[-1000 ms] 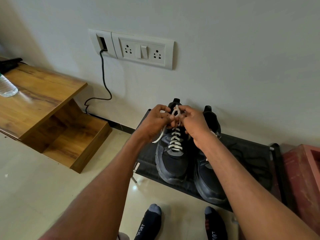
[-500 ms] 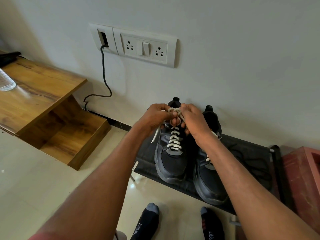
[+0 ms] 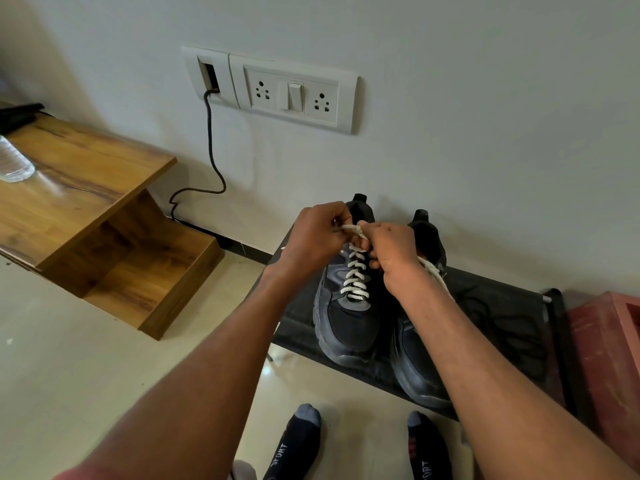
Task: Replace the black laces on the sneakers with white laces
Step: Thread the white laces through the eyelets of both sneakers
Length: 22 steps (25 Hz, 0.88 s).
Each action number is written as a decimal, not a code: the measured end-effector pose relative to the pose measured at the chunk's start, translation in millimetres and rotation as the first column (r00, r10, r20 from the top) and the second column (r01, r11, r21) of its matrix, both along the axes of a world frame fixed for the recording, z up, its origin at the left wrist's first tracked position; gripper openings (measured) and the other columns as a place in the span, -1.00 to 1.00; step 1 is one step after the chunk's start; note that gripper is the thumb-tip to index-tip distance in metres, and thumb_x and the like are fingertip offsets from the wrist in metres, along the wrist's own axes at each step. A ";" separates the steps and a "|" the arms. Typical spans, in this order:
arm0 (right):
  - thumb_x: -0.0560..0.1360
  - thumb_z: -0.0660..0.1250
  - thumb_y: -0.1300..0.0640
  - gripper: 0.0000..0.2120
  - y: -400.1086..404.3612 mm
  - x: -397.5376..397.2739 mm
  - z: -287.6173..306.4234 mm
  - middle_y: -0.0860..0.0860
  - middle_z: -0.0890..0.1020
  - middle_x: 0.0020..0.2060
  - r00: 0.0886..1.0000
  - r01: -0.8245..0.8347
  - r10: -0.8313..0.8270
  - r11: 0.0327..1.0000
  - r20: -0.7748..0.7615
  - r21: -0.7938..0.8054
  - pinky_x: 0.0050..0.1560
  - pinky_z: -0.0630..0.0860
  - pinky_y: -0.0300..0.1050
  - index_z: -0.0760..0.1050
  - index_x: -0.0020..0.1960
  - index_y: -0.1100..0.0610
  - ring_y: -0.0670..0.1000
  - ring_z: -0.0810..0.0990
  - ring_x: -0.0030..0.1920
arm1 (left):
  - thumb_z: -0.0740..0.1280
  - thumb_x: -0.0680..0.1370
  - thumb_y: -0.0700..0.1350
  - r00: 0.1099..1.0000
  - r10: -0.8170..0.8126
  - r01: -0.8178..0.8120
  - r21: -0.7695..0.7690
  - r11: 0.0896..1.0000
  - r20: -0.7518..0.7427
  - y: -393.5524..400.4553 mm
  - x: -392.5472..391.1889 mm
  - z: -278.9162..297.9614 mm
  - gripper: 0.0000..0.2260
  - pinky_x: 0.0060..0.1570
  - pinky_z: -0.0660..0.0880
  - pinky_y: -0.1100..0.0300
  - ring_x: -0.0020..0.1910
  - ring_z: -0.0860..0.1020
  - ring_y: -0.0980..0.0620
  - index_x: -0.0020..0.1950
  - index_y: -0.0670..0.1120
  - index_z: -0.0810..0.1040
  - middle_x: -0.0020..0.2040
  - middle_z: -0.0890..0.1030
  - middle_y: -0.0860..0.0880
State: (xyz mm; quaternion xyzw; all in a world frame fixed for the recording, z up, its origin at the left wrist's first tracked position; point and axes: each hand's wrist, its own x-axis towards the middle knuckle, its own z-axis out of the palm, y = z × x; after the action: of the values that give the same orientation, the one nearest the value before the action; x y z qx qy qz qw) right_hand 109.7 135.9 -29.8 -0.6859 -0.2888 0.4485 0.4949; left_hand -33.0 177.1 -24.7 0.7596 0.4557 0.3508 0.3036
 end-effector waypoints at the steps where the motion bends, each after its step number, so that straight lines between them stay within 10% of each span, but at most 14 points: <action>1: 0.59 0.44 0.12 -0.77 1.1 -0.8 -0.5 0.00 0.55 -0.48 1.000 -0.001 0.001 1.000 -0.026 -0.004 -0.53 0.24 -0.21 0.65 -0.22 0.15 -0.11 0.34 -0.55 | 0.44 0.40 -0.33 1.000 -0.010 0.011 0.061 0.998 -0.006 -1.0 0.5 -0.5 -0.75 -0.15 0.55 -0.05 -0.20 0.60 0.02 -0.24 0.02 0.54 -0.22 0.68 0.04; 11: 0.71 0.26 0.08 -0.74 -1.1 6.9 7.1 -0.04 0.57 -0.38 0.965 -0.198 0.191 0.980 0.182 0.018 -0.37 0.39 -0.18 0.60 -0.07 0.17 -0.11 0.44 -0.41 | 0.46 0.40 -0.42 0.955 0.043 0.040 -0.271 0.962 0.293 -3.4 5.4 3.6 -0.81 -0.19 0.68 -0.04 -0.27 0.71 -0.07 -0.23 -0.16 0.55 -0.26 0.70 -0.09; 16: 0.55 0.53 0.13 -0.82 -11.5 16.0 8.7 0.10 0.63 -0.17 0.895 -0.409 0.377 0.907 0.237 0.103 -0.11 0.63 -0.06 0.55 0.07 0.11 0.00 0.60 -0.20 | 0.44 0.56 -0.27 0.895 0.336 0.124 -0.886 0.447 0.294 5.9 -2.7 19.0 -0.90 -0.50 0.27 0.32 -0.40 0.51 0.10 -0.12 -0.13 0.58 -0.28 0.62 -0.05; 22: 0.47 0.57 0.29 -0.83 -21.6 19.3 4.0 0.08 0.71 -0.32 0.896 -0.302 0.166 0.908 0.411 0.291 -0.28 0.68 -0.06 0.73 0.01 0.09 0.04 0.70 -0.34 | 0.50 0.55 -0.15 0.912 0.287 0.166 -0.904 0.393 0.292 8.4 -1.1 13.6 -0.90 -0.50 0.29 0.32 -0.36 0.57 0.11 -0.05 -0.09 0.60 -0.22 0.66 -0.03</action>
State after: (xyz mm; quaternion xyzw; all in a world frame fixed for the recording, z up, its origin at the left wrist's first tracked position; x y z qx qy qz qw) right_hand 128.9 114.3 -25.8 -0.6206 -0.5346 0.3071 0.4845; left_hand -34.1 185.5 -11.1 0.3583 0.5272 0.2011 0.7438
